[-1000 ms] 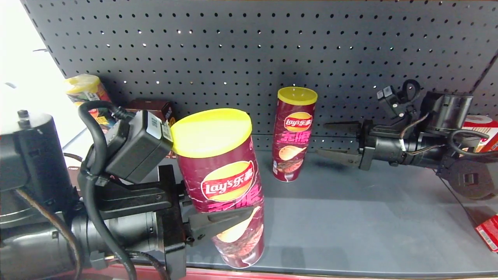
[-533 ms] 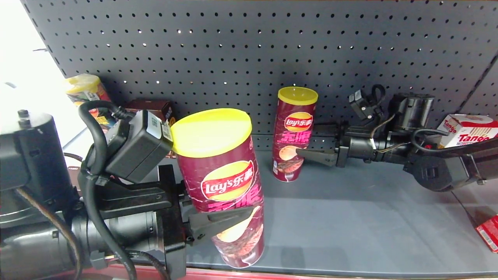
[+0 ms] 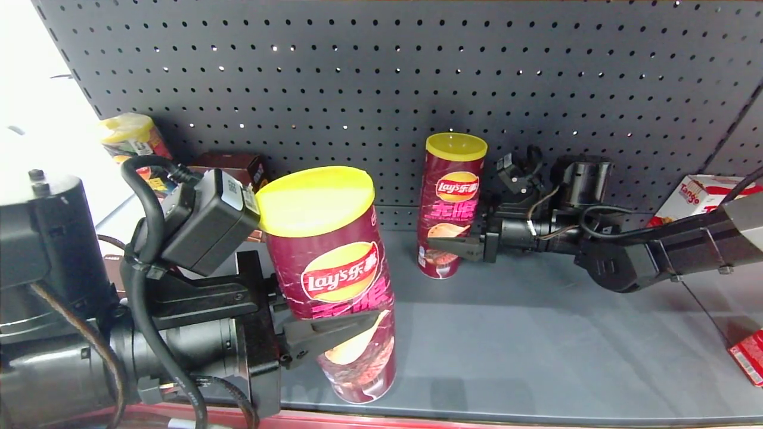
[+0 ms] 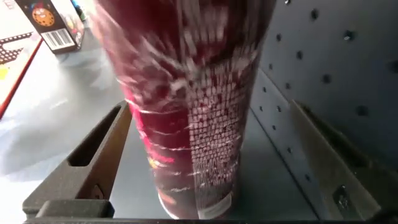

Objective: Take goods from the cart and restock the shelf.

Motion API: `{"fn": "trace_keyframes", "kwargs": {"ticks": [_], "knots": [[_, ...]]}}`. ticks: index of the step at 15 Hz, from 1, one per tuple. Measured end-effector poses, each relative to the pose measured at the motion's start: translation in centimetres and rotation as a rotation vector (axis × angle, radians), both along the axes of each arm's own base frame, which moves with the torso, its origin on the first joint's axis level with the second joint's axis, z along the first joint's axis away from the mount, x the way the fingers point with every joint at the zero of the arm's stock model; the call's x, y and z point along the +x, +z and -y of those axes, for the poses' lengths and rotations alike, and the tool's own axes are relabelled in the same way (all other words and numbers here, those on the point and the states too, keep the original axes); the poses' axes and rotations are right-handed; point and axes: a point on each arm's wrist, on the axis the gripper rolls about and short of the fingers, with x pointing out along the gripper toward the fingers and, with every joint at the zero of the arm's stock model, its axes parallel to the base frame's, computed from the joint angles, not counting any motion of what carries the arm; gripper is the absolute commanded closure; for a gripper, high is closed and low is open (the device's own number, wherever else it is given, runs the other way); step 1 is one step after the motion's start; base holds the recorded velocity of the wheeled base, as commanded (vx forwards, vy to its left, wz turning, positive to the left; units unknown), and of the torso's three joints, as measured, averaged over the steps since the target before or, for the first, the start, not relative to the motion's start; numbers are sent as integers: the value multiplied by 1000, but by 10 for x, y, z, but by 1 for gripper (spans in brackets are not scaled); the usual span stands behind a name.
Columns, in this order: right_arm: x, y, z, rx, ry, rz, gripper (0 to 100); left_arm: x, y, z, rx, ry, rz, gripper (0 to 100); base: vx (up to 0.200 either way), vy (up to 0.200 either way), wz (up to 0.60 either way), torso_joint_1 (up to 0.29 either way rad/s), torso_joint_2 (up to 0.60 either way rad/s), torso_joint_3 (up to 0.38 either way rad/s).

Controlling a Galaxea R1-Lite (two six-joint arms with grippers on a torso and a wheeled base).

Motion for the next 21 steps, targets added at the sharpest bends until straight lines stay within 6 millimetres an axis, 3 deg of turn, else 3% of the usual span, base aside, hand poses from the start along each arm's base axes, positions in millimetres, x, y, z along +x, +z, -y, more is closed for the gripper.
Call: {"fn": "trace_keyframes", "kwargs": {"ticks": [7,8,16,21], "knots": [[8,-10,-14,-3,31,-8,0,1,-1,0,1,3,-3,100,0,0,0,0,0,0],[9,-12,-15,-2,39,-4,100,0,-1,0,1,4,-3,100,0,0,0,0,0,0],[5,-17,-21,-5,54,-9,100,3,-1,-5,1,28,-3,100,0,0,0,0,0,0],[-18,2,-23,3,40,12,100,3,0,-6,-1,31,-1,100,0,0,0,0,0,0]]}}
